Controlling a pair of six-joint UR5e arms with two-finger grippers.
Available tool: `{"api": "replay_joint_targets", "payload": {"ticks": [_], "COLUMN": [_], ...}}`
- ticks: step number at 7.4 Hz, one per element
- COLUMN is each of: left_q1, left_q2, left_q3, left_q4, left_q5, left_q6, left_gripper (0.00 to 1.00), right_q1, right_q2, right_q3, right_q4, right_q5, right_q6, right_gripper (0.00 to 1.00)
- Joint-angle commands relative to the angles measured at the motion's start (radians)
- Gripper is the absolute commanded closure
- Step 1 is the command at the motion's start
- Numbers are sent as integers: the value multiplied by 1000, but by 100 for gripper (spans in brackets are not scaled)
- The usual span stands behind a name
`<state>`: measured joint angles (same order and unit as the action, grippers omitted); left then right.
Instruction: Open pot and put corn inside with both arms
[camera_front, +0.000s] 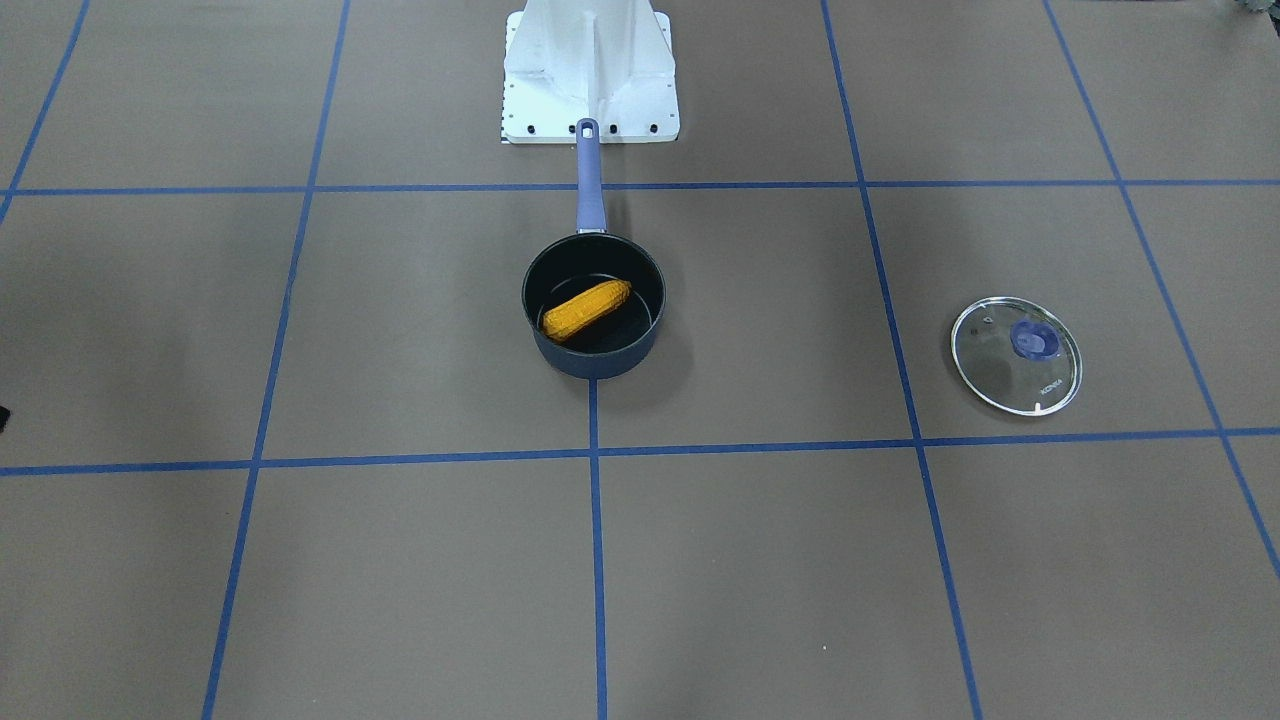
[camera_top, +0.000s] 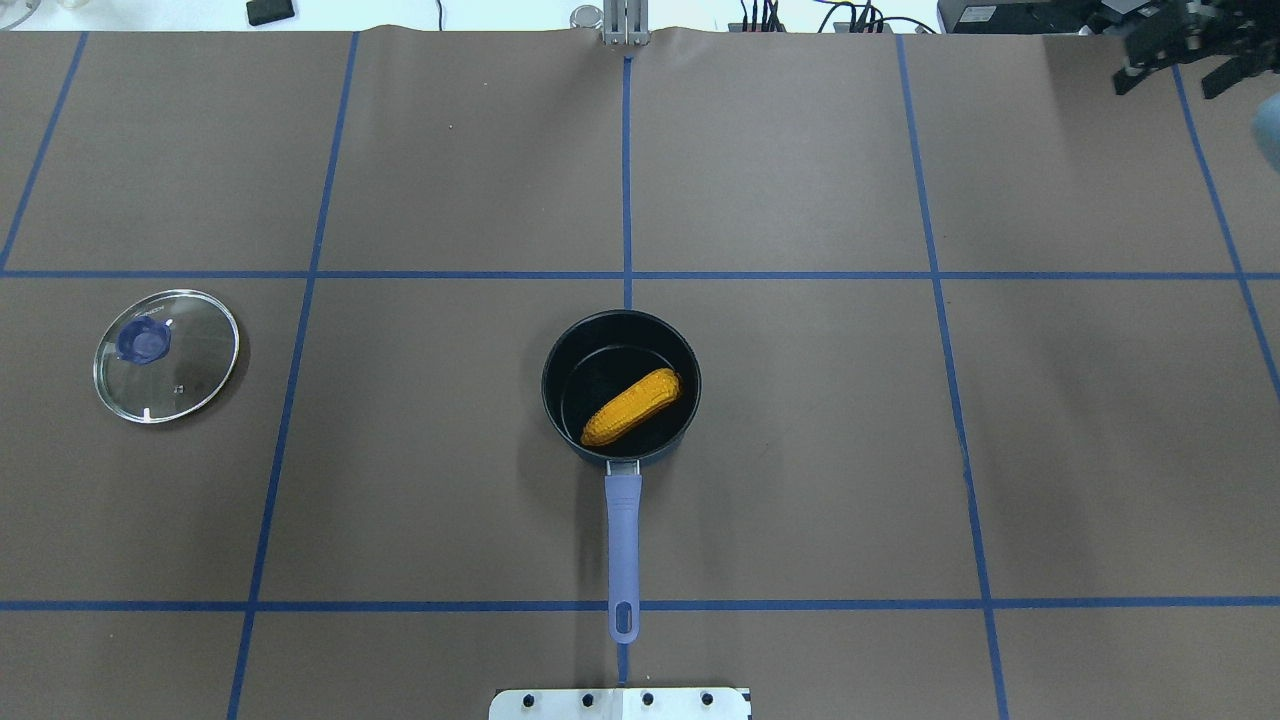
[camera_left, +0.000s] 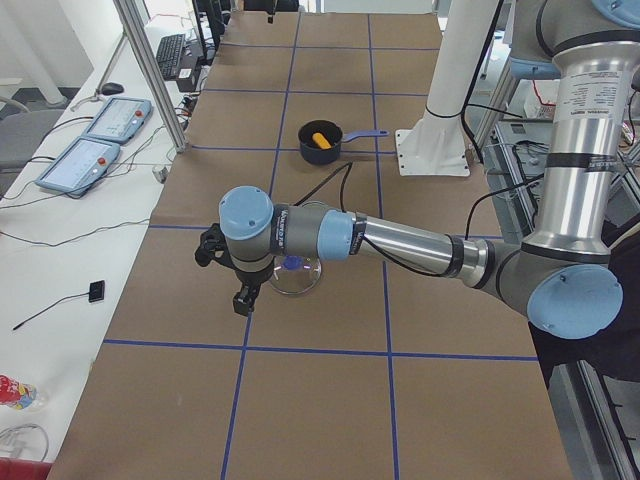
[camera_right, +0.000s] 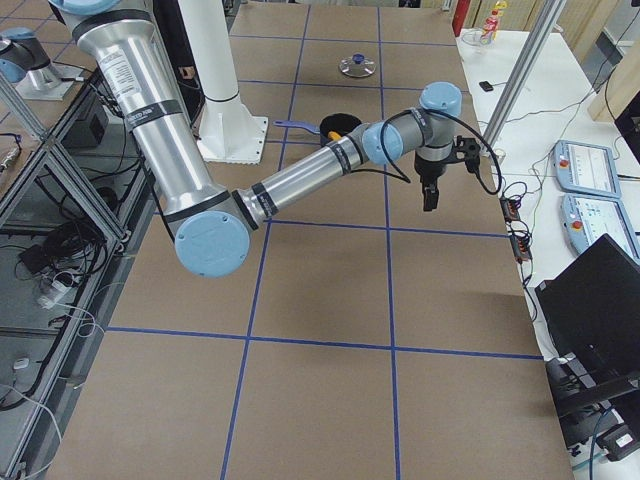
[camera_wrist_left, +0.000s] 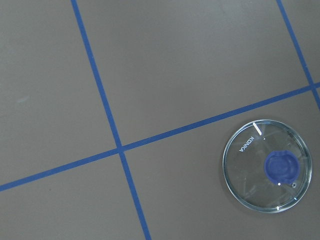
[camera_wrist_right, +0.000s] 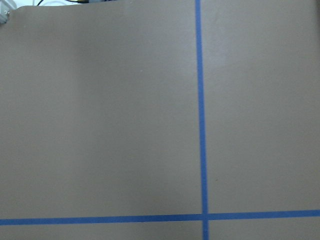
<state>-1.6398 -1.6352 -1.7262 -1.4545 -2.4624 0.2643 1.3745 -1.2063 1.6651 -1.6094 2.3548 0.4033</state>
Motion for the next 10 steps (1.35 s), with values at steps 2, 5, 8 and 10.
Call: {"api": "replay_joint_targets", "payload": {"ticks": [2, 5, 8, 10], "left_q1": [-11, -96, -121, -121], "left_q2": [-8, -5, 46, 102], "left_q3": [20, 63, 77, 68], "left_q4": [3, 3, -12, -42], "left_q5": [0, -1, -3, -4], "left_q6": [6, 6, 7, 59], "left_gripper": [2, 2, 2, 2], "right_q1": [185, 241, 248, 253], "right_q2": [-180, -274, -335, -349], "right_q3": [-24, -37, -34, -27], "right_q4": [2, 0, 6, 6], "right_q5": [113, 100, 96, 98], "right_q6": [-221, -311, -311, -304], "right_gripper": [0, 0, 0, 0]}}
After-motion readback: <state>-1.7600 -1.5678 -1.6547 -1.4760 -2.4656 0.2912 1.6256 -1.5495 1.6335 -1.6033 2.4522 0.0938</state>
